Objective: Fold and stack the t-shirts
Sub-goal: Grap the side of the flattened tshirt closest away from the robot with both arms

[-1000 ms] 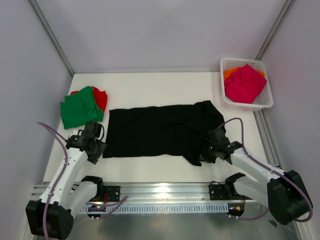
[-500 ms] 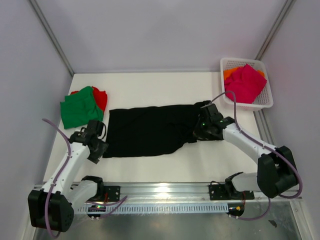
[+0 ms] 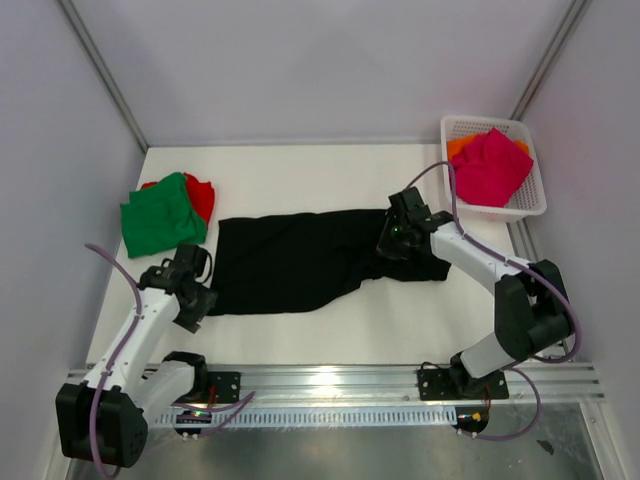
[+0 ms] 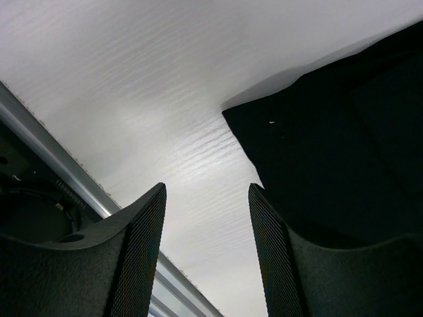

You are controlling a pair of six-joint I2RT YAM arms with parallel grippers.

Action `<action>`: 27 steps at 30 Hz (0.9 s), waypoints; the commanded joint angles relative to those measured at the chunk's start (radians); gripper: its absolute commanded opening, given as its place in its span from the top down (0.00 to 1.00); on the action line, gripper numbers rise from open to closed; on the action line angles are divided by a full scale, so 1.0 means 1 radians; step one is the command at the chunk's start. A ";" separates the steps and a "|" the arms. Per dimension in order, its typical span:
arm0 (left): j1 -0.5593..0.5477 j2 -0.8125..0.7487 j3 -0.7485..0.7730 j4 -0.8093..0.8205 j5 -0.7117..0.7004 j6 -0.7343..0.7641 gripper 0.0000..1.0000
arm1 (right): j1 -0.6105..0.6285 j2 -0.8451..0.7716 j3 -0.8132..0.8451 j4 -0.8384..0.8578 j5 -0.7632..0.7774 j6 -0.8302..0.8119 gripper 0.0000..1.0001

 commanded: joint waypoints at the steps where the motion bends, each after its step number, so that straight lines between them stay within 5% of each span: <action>1: -0.001 -0.020 -0.026 -0.065 0.034 -0.053 0.45 | 0.005 0.015 0.047 0.017 0.015 -0.028 0.97; 6: -0.003 -0.080 -0.049 -0.065 0.019 -0.065 0.45 | 0.005 0.099 0.113 0.022 -0.003 -0.052 0.94; 7: -0.001 -0.085 -0.044 -0.068 0.019 -0.068 0.45 | 0.003 0.124 0.118 0.027 -0.006 -0.065 0.84; 8: -0.003 -0.086 -0.038 -0.069 0.020 -0.066 0.45 | 0.005 0.133 0.122 0.028 0.006 -0.065 0.59; 10: -0.003 -0.091 -0.038 -0.065 0.022 -0.066 0.45 | 0.005 0.133 0.110 0.050 0.018 -0.062 0.52; 27: -0.004 -0.043 -0.087 0.027 0.059 0.001 0.45 | 0.003 -0.235 -0.074 -0.007 0.115 -0.120 0.50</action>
